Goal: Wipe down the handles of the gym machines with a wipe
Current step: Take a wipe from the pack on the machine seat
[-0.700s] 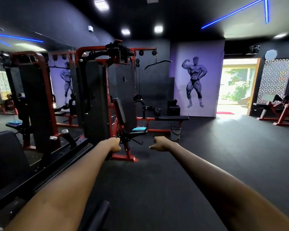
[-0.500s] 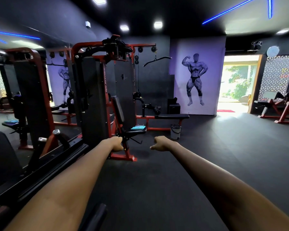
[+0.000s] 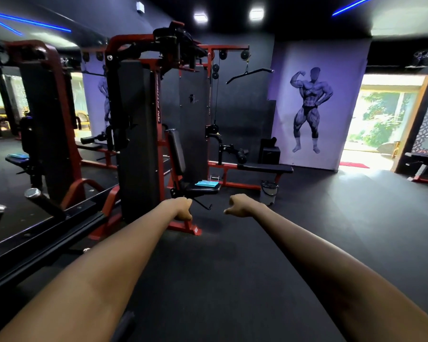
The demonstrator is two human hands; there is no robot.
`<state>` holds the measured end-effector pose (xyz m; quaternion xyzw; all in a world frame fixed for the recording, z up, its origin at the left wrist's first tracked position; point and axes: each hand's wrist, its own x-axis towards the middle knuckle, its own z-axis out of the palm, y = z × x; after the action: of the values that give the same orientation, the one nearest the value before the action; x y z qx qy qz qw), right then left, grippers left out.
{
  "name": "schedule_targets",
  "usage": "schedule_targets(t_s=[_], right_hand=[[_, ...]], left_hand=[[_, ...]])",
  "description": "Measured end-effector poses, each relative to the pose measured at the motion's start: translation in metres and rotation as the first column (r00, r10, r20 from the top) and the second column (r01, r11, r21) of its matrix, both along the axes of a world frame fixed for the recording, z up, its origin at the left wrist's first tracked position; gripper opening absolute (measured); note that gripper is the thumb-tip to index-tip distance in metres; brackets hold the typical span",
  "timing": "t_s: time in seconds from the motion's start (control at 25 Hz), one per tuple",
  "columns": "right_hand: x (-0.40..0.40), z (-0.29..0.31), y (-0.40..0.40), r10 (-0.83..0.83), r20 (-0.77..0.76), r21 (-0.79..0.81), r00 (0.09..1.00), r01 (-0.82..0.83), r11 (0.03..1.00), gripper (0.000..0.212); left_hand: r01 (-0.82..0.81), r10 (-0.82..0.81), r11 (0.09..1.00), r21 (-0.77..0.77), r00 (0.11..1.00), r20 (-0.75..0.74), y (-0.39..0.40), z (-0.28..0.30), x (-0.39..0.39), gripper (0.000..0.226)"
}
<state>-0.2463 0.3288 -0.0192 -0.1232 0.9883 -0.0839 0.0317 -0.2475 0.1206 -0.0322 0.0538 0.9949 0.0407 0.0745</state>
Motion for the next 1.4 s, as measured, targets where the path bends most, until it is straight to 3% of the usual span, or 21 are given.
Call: schedule_targets(t_s=[0.2,0.56,0.96,1.4], right_hand=[[-0.099,-0.021,0.005,0.005,0.013,-0.023,1.0,-0.004,1.0,0.047],[-0.329,-0.041,0.004,-0.048,0.05,-0.013,0.998,0.049,0.999,0.056],[-0.569,-0.093,0.002,0.03,0.105,0.052,0.994,-0.036,0.998,0.054],[-0.852,-0.124,0.017,0.116,0.193,0.12,0.974,-0.141,0.983,0.055]], left_hand=[[-0.005,0.006,1.0,-0.028,0.999,0.031,0.014,-0.019,-0.092,0.06],[0.012,-0.012,0.999,-0.034,1.0,0.018,-0.003,-0.026,-0.323,0.052],[0.041,-0.037,0.997,-0.059,0.997,0.071,0.013,-0.07,-0.558,0.049],[-0.031,0.038,0.998,-0.049,0.986,0.16,0.05,-0.103,-0.815,0.048]])
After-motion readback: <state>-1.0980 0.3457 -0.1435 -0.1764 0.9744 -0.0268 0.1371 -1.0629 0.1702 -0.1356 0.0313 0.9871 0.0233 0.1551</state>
